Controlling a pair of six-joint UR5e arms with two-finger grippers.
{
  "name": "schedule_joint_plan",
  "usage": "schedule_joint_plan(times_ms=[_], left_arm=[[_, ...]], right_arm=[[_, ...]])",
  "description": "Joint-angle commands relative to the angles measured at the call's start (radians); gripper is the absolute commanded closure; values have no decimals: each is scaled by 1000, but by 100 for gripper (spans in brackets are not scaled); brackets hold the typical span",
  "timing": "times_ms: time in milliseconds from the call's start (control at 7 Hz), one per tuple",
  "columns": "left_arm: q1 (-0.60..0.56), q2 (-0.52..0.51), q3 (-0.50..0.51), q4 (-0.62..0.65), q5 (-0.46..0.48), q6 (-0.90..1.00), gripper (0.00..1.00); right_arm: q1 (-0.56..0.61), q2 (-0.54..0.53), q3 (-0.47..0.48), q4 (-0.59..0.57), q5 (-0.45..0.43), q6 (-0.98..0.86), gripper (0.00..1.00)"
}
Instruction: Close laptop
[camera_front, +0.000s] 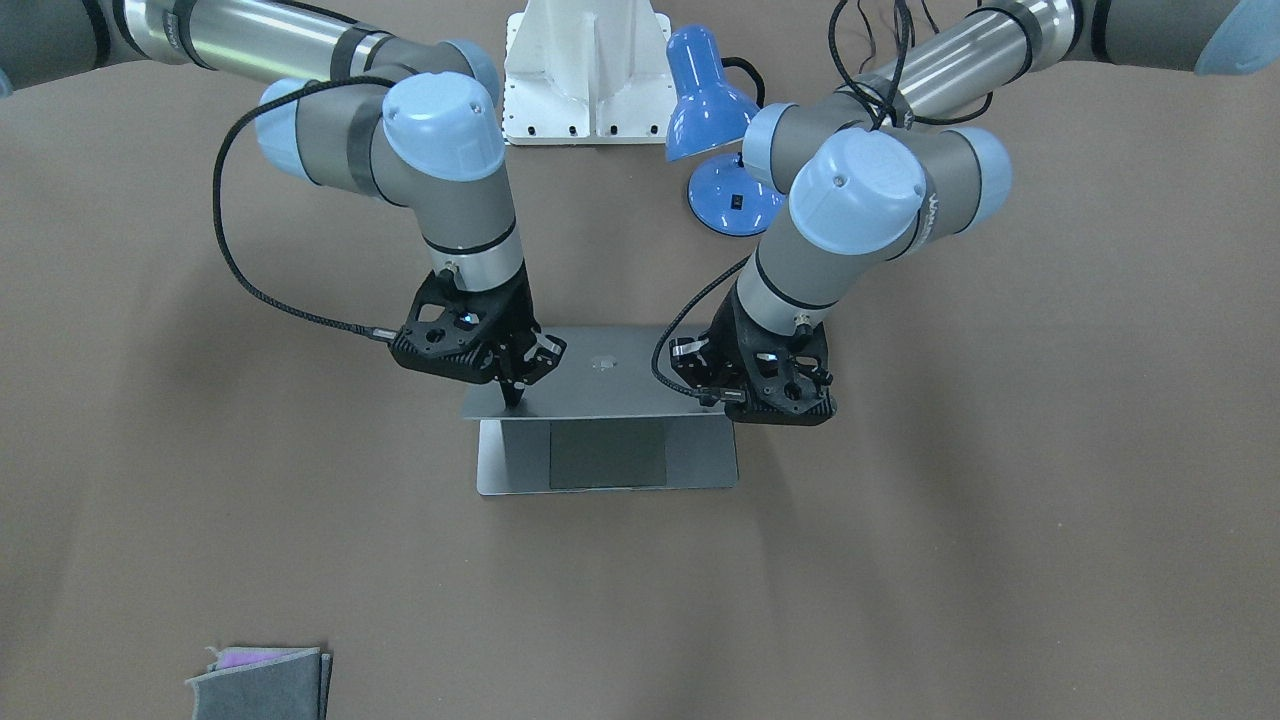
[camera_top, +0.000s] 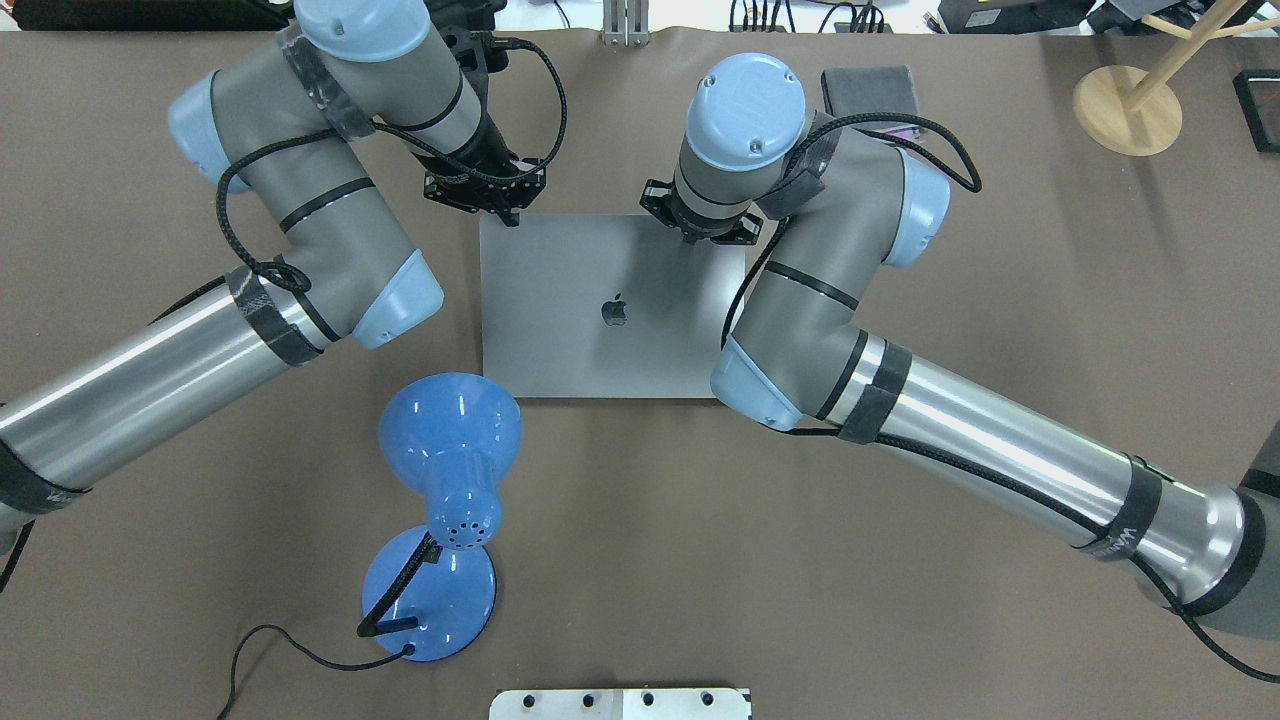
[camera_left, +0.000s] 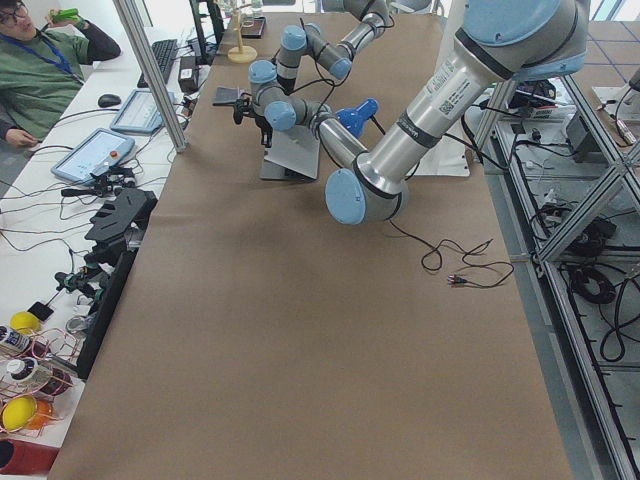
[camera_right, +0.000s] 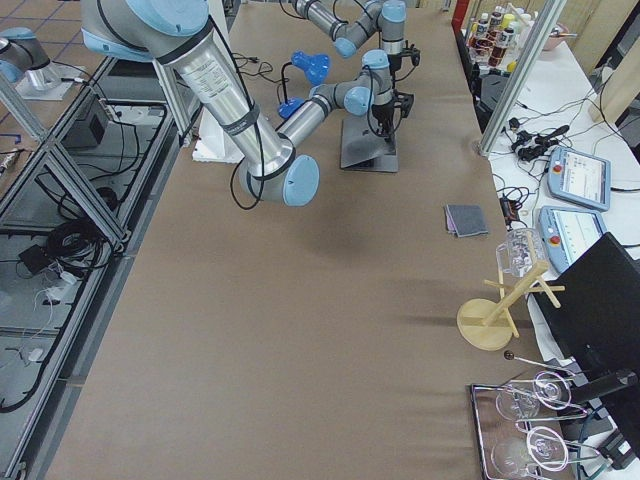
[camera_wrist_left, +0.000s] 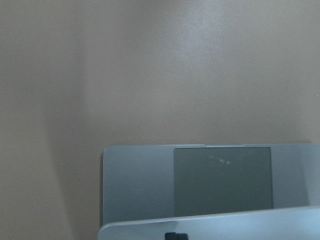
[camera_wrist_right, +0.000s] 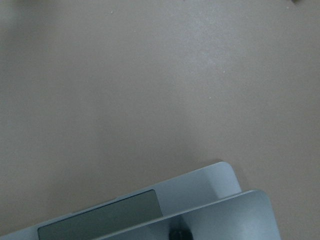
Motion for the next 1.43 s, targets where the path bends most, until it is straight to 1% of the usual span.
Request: schedule_joint_plan(times_ms=[0,143,286,429,571,714,857,1000,1143,1286], left_arm=[[15,-22,119,-70,67,3,100],[31,-28,172,-114,111,5,100],[52,-32,197,-121,142,15,100],[81,-32,225,-154,197,14,100],[94,-32,239,-177,205,11,100],[94,-32,231,-179,205,9,100],[68,-35,193,-171,181,14,100],[28,-35,155,-153,88,14,100],[6,-34,88,-88,44,16,100],[-12,-29,1,13,15,17,100]], right_arm=[[4,21,-108,88,0,-9,100],[4,24,-130,99,2,-17,100],[4,35,-148,99,2,-17,100],[4,35,-164,105,2,-17,100],[3,35,-169,105,0,-17,100],[4,36,-166,105,2,-16,100],[28,39,-158,104,44,-28,100],[58,38,-156,102,89,-31,100],[79,29,-130,91,100,-40,100],[111,-31,-51,85,167,-45,100]])
